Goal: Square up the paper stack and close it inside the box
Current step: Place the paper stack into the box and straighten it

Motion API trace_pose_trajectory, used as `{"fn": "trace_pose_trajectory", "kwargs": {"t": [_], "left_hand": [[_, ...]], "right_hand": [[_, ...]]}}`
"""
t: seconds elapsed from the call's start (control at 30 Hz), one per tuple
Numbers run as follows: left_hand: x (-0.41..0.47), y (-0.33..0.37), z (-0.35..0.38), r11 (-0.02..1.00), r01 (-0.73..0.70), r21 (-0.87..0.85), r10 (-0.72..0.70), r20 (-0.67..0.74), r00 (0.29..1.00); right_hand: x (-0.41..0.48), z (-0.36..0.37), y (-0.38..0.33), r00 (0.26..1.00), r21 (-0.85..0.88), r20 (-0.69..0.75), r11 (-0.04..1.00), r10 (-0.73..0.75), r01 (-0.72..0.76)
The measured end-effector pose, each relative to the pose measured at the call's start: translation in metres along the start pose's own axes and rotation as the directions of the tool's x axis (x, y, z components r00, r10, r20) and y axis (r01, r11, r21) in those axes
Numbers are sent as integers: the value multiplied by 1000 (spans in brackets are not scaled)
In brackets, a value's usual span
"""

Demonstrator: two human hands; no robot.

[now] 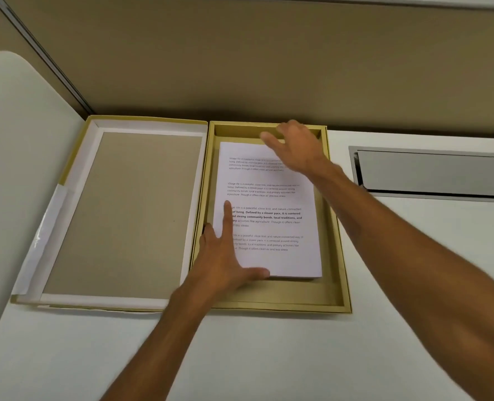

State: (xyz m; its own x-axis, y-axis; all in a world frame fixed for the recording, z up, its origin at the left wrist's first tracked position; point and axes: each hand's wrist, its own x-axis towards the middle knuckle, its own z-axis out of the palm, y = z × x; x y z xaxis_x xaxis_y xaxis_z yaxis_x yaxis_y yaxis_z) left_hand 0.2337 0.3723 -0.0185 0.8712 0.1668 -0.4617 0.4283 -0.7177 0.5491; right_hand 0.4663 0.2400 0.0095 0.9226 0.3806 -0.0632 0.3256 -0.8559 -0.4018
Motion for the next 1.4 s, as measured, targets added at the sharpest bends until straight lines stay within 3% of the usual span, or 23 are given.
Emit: {"fn": "trace_pose_trajectory", "kwargs": {"t": [0.13,0.4,0.63,0.8,1.07,1.27,1.4], "left_hand": [[19,8,-16,978,-9,-210,8,-9,1000],[45,23,-27,954,56,-296,-80,-69,994],[48,28,-23,953,124,-276,-161,-114,980],[48,28,-25,956,142,-258,-168,-81,982],[47,29,-28,954,165,-251,-179,-34,983],[46,33,-28,953,165,-254,-179,-33,983],[42,30,-31,940,119,-319,-138,-38,990]], "right_hand": [[-63,4,12,949,283,-118,926,294,-251],[-127,30,11,874,517,56,735,482,-438],[-125,32,9,858,561,55,695,511,-450],[-125,36,7,831,627,85,619,550,-474],[-125,35,8,822,665,90,580,563,-470],[-129,30,7,837,626,89,624,539,-468],[-134,25,10,876,527,49,732,481,-431]]}}
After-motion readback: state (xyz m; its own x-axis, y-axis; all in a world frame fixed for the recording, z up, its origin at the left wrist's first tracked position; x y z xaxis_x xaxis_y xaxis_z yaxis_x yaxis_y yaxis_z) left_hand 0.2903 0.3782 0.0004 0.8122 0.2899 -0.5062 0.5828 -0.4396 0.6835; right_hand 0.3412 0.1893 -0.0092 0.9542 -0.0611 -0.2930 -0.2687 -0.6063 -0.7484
